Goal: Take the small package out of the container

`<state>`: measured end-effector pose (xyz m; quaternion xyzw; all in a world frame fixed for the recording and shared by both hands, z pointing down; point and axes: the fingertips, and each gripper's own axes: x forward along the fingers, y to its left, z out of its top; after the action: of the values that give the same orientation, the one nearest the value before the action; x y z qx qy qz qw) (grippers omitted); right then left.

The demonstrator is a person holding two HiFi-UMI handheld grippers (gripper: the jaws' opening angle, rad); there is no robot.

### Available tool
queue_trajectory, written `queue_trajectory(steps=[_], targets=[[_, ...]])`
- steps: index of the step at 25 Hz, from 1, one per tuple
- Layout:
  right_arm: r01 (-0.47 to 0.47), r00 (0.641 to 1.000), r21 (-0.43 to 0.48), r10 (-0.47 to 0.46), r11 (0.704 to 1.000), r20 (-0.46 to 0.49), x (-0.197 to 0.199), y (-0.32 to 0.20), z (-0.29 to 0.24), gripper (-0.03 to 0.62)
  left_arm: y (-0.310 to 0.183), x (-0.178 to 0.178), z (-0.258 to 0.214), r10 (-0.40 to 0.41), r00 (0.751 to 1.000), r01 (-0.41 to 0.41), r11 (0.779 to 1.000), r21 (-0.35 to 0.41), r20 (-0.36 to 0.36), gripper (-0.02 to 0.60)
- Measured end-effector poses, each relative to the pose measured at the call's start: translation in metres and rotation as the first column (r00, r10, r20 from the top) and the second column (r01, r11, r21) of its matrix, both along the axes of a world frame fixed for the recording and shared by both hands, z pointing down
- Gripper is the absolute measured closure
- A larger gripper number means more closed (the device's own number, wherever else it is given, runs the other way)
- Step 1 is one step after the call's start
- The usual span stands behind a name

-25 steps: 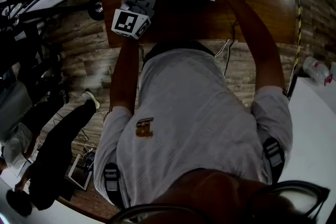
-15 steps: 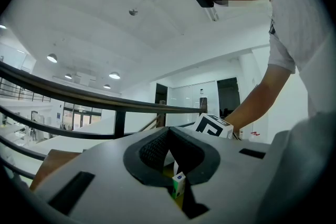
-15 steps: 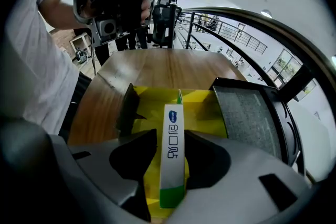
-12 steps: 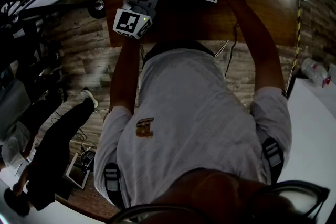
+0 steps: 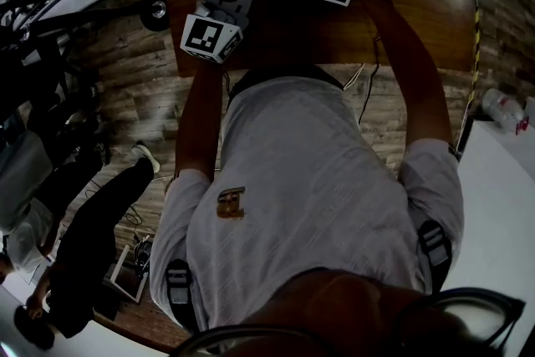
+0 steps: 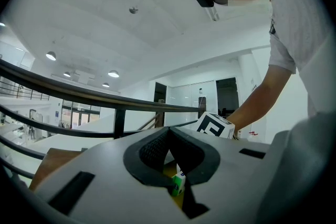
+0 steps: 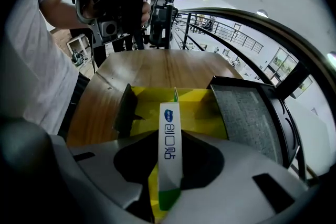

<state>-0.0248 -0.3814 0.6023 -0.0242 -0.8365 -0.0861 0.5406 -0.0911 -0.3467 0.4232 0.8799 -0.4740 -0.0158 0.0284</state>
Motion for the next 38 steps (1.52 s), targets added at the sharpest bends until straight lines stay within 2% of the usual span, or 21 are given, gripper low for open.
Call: queue_trajectory(steps=[9,14,18,22,30,38], targets=[[-0.100,0.986,-0.013,0.101,0.995,0.135,0.004,-0.002,-0.035,0.494,0.000,0.002,-0.006,0.012,1.000,-0.012,1.000,-0.001,-0.002,0.563],[-0.178,0.951,-0.029,0.179,0.984,0.251,0.010,-0.005,-0.070,0.495,-0.005,0.008,-0.012,0.028,1.000,-0.028,1.000,0.008,0.006,0.563],[-0.219,0.907,-0.043,0.220,0.975,0.359,0.007,0.001,-0.102,0.496,-0.003,0.010,-0.018,0.032,0.999,-0.032,0.999,0.014,0.011,0.563],[-0.270,0.828,-0.086,0.276,0.959,0.488,0.008,0.007,-0.137,0.495,-0.001,0.018,-0.025,0.046,0.999,-0.046,0.999,0.028,0.016,0.563],[-0.332,0.635,-0.131,0.324,0.934,0.701,0.018,0.016,-0.204,0.494,0.004,0.033,-0.049,0.051,0.999,-0.052,0.996,0.071,0.003,0.563],[-0.330,0.404,-0.218,0.346,0.918,0.846,0.020,0.030,-0.254,0.496,0.010,0.034,-0.078,0.057,0.998,-0.056,0.992,0.117,-0.007,0.563]])
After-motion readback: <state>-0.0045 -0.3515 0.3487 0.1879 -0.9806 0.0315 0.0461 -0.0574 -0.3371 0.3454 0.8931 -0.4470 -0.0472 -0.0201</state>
